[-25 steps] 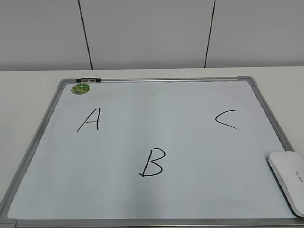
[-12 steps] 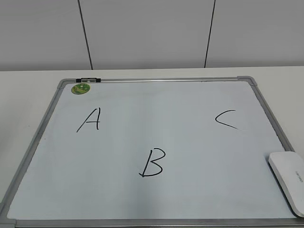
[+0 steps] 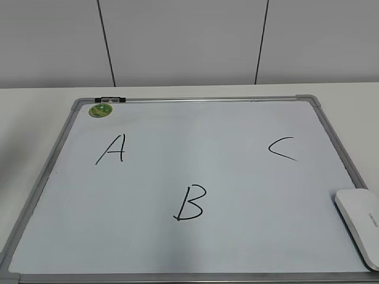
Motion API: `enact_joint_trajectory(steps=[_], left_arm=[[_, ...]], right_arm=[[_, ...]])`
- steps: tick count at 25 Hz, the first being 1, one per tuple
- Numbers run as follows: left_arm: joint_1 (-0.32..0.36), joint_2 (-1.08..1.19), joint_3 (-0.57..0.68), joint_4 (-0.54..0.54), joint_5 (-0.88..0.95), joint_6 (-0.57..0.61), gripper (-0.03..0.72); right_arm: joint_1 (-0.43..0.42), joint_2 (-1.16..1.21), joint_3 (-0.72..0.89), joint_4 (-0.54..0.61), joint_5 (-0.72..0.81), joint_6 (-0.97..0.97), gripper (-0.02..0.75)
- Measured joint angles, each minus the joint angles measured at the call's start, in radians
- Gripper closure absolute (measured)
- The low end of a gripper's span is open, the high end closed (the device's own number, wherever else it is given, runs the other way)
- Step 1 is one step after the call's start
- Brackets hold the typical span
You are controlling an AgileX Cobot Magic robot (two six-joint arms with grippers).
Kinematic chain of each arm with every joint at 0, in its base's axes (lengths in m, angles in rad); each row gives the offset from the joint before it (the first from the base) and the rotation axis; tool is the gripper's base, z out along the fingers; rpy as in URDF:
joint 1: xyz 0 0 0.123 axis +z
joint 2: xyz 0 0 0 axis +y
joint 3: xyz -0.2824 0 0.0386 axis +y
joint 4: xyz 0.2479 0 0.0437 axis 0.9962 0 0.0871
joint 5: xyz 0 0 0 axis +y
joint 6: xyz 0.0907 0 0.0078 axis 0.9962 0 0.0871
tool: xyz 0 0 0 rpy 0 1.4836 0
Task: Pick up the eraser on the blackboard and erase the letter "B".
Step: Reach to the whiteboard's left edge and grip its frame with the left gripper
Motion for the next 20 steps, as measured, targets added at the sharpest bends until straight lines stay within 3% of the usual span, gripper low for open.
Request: enact_joint_trajectory(steps=[9,20], left_arm=[[0.000,0.266,-0.176,-0.002,0.024,0.000,0.252],[0.000,0.534,-0.220,0.012,-0.012,0.008,0.252]], right_arm=[[0.000,0.000,0.000,0.000,0.000,0.000,0.193],[0.000,0.000,0.000,0.000,0.000,0.000,0.193]])
